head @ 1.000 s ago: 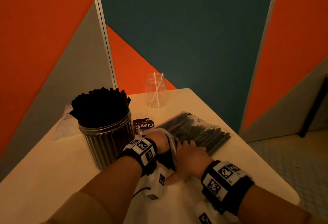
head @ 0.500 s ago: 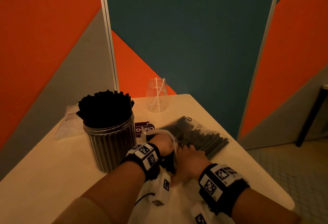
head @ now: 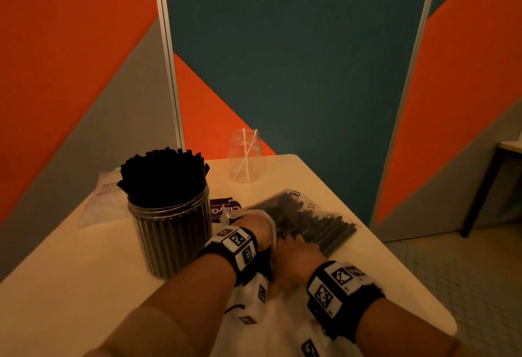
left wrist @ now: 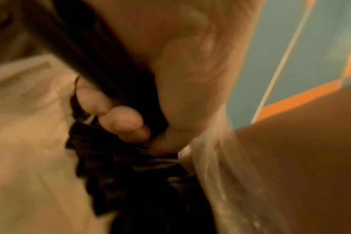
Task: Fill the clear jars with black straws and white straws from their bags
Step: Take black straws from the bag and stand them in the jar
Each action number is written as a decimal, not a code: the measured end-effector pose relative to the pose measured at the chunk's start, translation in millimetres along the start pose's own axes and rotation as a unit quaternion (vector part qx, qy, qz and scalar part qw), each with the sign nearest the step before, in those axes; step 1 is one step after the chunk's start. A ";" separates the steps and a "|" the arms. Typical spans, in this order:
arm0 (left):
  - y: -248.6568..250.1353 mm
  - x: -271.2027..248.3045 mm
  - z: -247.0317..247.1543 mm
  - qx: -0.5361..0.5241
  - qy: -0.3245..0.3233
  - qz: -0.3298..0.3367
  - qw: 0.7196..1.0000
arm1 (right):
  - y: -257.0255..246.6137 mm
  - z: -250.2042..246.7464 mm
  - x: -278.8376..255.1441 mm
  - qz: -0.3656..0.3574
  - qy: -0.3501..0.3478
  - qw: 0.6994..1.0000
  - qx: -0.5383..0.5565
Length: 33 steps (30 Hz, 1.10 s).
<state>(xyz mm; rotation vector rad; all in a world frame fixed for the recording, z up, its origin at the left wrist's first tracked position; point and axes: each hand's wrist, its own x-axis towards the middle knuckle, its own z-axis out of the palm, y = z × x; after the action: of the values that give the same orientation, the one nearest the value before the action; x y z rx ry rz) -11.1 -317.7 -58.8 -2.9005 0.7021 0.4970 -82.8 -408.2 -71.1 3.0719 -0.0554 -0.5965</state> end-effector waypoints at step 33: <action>-65.2 -190.1 24.7 -0.396 0.200 0.136 0.886 | -4.5 -97.7 -78.5 -0.291 0.349 0.724 0.519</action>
<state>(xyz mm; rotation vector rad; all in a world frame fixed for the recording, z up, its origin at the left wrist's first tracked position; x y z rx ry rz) -147.5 -174.6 -14.9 -3.7567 1.2154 0.2313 -118.8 -400.3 48.7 4.0729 0.9144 1.0991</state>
